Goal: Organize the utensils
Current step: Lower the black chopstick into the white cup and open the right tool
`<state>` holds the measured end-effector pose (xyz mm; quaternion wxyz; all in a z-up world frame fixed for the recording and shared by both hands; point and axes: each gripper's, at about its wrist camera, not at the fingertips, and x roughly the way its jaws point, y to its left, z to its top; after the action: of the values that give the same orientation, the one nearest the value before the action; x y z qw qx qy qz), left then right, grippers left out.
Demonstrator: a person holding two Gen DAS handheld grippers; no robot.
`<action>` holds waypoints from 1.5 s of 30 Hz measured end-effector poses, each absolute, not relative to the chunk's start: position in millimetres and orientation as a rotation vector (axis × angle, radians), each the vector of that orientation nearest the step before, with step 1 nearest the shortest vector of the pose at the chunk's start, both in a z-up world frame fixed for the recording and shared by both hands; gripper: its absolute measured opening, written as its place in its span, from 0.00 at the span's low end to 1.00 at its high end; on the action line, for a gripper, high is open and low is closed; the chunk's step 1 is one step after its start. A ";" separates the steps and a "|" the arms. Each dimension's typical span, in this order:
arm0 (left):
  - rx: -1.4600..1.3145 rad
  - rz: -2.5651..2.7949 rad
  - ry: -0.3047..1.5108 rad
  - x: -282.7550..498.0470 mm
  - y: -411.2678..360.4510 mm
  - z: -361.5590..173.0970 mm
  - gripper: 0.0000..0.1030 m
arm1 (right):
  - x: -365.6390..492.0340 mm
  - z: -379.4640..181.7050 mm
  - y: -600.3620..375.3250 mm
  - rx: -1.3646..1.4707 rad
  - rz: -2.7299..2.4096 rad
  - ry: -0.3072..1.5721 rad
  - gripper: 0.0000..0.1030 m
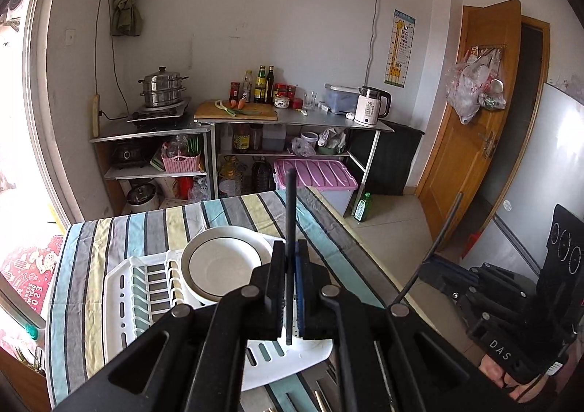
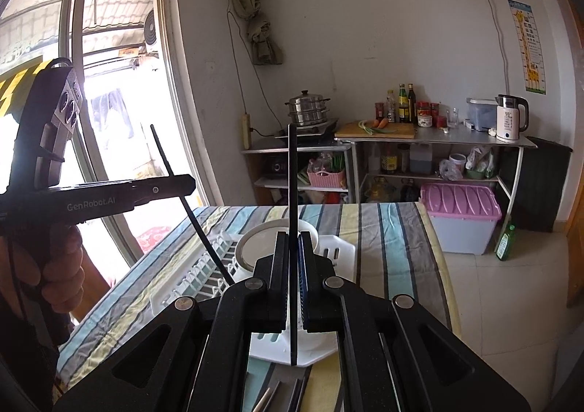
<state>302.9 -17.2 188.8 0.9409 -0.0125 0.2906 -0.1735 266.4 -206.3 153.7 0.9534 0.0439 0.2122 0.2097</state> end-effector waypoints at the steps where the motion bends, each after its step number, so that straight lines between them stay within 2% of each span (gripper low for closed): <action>1: -0.031 -0.362 0.592 305.8 -20.1 189.2 0.05 | 269.3 155.2 -206.0 0.093 0.425 0.425 0.04; 8: -0.069 -0.389 0.616 325.4 -27.9 171.3 0.05 | 297.1 155.4 -203.8 0.114 0.421 0.410 0.04; 21: -0.139 -0.378 0.723 355.3 -20.9 111.5 0.05 | 339.1 95.6 -192.6 0.149 0.420 0.552 0.04; 29: -0.153 -0.355 0.731 357.7 -8.9 101.2 0.06 | 345.4 87.6 -201.5 0.159 0.393 0.576 0.05; 35: -0.139 -0.318 0.726 349.8 2.2 96.2 0.09 | 343.0 85.9 -209.2 0.151 0.396 0.604 0.05; 39: -0.117 -0.302 0.725 341.6 4.5 93.0 0.11 | 338.6 81.5 -211.8 0.139 0.388 0.618 0.16; 45: -0.112 -0.287 0.723 328.2 8.3 92.2 0.22 | 325.1 81.0 -218.3 0.144 0.377 0.623 0.17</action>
<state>328.1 8.3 92.2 0.9239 -0.0545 0.3521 -0.1399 325.1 -218.3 81.0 0.9319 0.0704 0.3044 0.1844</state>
